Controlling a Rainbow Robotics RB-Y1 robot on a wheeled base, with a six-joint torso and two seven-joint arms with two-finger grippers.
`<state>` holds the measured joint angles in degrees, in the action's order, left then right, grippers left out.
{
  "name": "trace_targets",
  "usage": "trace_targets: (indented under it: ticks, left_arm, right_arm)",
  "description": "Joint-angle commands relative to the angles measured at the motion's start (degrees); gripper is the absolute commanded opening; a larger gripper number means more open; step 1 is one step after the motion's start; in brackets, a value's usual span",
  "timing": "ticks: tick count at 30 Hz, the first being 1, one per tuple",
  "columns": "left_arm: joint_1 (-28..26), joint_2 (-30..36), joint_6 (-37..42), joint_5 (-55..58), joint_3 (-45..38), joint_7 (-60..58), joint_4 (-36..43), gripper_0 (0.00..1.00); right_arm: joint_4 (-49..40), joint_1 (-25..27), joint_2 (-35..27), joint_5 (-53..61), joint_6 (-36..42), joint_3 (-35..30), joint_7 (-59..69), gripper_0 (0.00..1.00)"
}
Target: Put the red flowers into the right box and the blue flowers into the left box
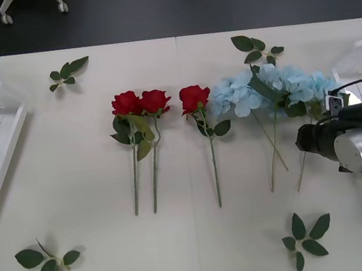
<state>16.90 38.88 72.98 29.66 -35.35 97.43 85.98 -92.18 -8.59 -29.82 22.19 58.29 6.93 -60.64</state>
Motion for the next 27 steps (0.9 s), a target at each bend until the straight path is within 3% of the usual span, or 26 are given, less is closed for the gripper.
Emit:
trace_targets:
  ticks: [1,6,7,8,9,10,11,13,20,27]
  left_arm:
    - [0.5,2.0,-1.6,-0.7,0.8,4.3,-0.4,0.00]
    - [0.5,2.0,-1.5,-0.6,1.1,4.3,-0.3,0.02]
    - [0.4,2.0,-1.5,-0.5,1.1,4.3,-0.4,0.12]
    - [0.4,2.0,-1.5,-0.3,1.1,4.3,-0.4,0.42]
    - [0.4,2.0,-1.5,-0.2,1.1,4.3,-0.3,0.55]
    - [0.4,2.0,-1.5,0.0,1.1,4.3,-0.4,0.77]
    - [0.4,2.0,-1.5,0.3,1.1,4.3,-0.3,0.88]
    - [0.4,2.0,-1.5,0.7,1.1,4.3,-0.3,1.00]
    - [0.2,2.0,-1.5,3.3,1.1,4.3,-0.3,1.00]
    - [-1.4,2.0,-1.5,12.2,1.1,4.2,2.5,1.00]
  right_arm:
    - [0.3,0.0,1.2,0.2,0.2,0.8,-0.7,0.00]
    - [-1.9,0.0,0.9,0.9,0.2,0.3,-1.2,0.00]
    - [-2.6,0.0,0.7,1.1,0.2,0.0,-1.2,0.00]
    - [-3.3,0.0,0.5,1.5,0.3,-0.3,-1.3,0.00]
    - [-3.7,0.0,0.5,1.6,0.4,-0.5,-1.3,0.00]
    - [-4.7,0.0,0.2,2.1,1.3,-1.0,-1.4,0.00]
    - [-5.7,0.1,0.0,2.8,2.4,-1.7,-1.5,0.00]
    - [-8.5,0.0,-0.9,5.2,5.7,-3.5,-1.9,0.00]
    - [-18.7,0.2,-4.5,14.5,18.3,-9.7,-3.2,0.00]
    - [-26.4,0.9,-4.6,21.8,25.3,-16.6,-5.1,0.00]
